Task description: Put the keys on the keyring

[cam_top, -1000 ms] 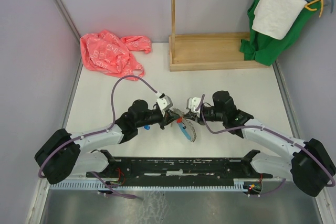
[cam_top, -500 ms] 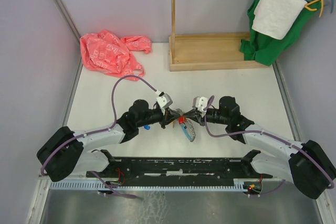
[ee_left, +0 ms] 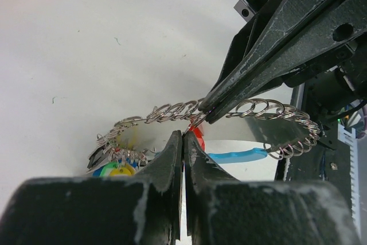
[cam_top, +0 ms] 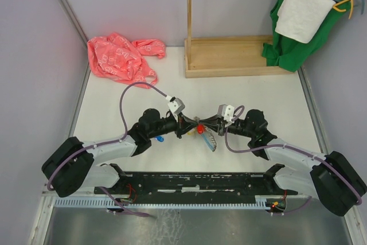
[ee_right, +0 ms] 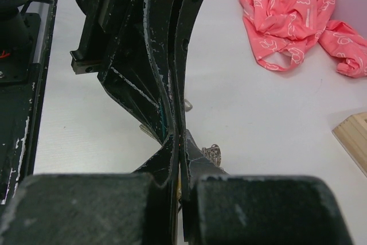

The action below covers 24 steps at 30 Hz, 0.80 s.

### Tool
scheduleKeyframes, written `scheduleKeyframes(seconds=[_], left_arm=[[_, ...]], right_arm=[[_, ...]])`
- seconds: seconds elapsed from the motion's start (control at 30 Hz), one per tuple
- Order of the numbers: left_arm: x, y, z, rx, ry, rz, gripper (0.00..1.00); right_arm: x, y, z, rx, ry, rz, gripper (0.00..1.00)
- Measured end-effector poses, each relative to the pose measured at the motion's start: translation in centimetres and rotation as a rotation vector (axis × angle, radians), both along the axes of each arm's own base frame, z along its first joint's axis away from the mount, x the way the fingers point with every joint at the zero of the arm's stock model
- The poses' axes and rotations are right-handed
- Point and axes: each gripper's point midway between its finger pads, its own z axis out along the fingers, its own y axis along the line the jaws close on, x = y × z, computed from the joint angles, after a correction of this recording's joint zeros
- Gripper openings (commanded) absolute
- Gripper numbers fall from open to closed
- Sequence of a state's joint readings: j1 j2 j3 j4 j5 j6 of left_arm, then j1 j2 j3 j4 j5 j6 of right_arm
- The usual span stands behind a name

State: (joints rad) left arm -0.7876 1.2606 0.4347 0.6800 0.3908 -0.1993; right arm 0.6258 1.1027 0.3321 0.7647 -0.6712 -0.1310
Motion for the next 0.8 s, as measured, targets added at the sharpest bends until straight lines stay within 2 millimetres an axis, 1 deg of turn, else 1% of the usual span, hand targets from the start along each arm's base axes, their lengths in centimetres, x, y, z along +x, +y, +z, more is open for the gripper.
scheduleKeyframes(seconds=[0.13,0.2,0.27,0.37,0.4,0.47,0.63,0.8], left_arm=[[-0.1,0.2,-0.1,-0.047,0.060,0.010,0.03],[-0.3,0.3,-0.5,-0.054,0.091,0.010,0.03],[-0.5,0.5,-1.0,-0.042,0.107,0.009,0.03],[-0.7,0.6,-1.2,-0.024,0.115,0.008,0.03],[-0.7,0.7,-1.1,-0.021,0.112,0.007,0.03],[-0.7,0.8,-0.9,-0.014,0.101,0.005,0.03],[-0.9,0.9,-1.5,0.020,0.113,0.001,0.03],[-0.6,0.6,-1.2,0.027,0.114,-0.006,0.03]], right_arm=[[-0.1,0.0,0.1,0.001,-0.011,0.008,0.01],[-0.1,-0.1,-0.5,-0.028,-0.005,0.013,0.01],[-0.4,-0.2,-1.1,-0.071,0.006,0.025,0.04],[-0.7,-0.5,-1.5,-0.143,0.023,0.039,0.12],[-0.7,-0.7,-1.6,-0.167,0.029,0.042,0.16],[-0.7,-0.9,-1.4,-0.207,0.033,0.047,0.21],[-0.5,-1.3,-0.6,-0.285,0.044,0.056,0.33],[-1.0,-1.8,-0.7,-0.346,0.089,0.070,0.40]])
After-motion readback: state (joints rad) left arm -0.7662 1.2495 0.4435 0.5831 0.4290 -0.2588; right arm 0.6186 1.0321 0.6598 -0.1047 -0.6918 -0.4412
